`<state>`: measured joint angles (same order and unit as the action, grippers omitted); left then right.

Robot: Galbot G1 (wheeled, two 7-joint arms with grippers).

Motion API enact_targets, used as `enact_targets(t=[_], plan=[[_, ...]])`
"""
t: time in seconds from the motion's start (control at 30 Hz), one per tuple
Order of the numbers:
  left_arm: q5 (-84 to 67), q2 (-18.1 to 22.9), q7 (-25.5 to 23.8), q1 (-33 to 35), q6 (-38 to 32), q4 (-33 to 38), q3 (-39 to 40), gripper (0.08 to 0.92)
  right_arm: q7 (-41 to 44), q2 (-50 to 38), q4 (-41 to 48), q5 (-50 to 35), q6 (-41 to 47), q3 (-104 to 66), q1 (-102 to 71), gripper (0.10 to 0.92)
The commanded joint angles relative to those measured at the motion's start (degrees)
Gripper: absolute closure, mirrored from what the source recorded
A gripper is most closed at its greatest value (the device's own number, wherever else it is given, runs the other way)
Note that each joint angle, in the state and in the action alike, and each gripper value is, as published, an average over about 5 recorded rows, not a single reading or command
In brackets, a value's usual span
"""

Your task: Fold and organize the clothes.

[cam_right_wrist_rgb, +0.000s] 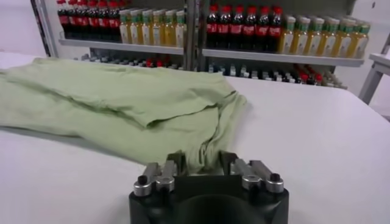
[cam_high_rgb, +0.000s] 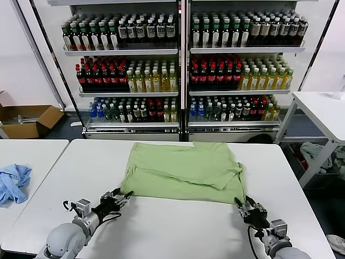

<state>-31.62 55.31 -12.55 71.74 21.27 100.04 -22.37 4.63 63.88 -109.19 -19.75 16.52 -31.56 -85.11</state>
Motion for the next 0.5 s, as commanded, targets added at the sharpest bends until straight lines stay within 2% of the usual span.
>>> enact_targets(t=[0.03, 0.17, 0.3, 0.4, 0.5], plan=[[-0.2, -0.2, -0.8, 1.8, 1.0, 1.2, -1.2, 0.624, 0.1, 0.1, -1.0, 0.1, -0.2, -0.1, -1.2, 0.823], [-0.2, -0.9, -0.7, 7.4, 1.8, 5.6, -3.9, 0.746, 0.5, 0.0, -3.6, 0.2, -0.7, -0.8, -3.6, 0.895], [0.6, -0.3, 0.0, 14.0, 2.2, 10.1, -7.5, 0.856, 0.8, 0.5, -6.3, 1.0, -1.5, -2.4, -7.1, 0.898], [2.0, 1.0, 0.6, 19.6, 3.2, 14.5, -11.4, 0.906, 0.9, 0.7, -8.2, 1.6, -1.9, -4.1, -10.3, 0.898], [5.1, 2.2, 0.7, 25.1, 4.2, 18.3, -15.6, 0.914, 1.3, 0.8, -10.8, 1.8, -2.6, -5.2, -15.1, 0.898]])
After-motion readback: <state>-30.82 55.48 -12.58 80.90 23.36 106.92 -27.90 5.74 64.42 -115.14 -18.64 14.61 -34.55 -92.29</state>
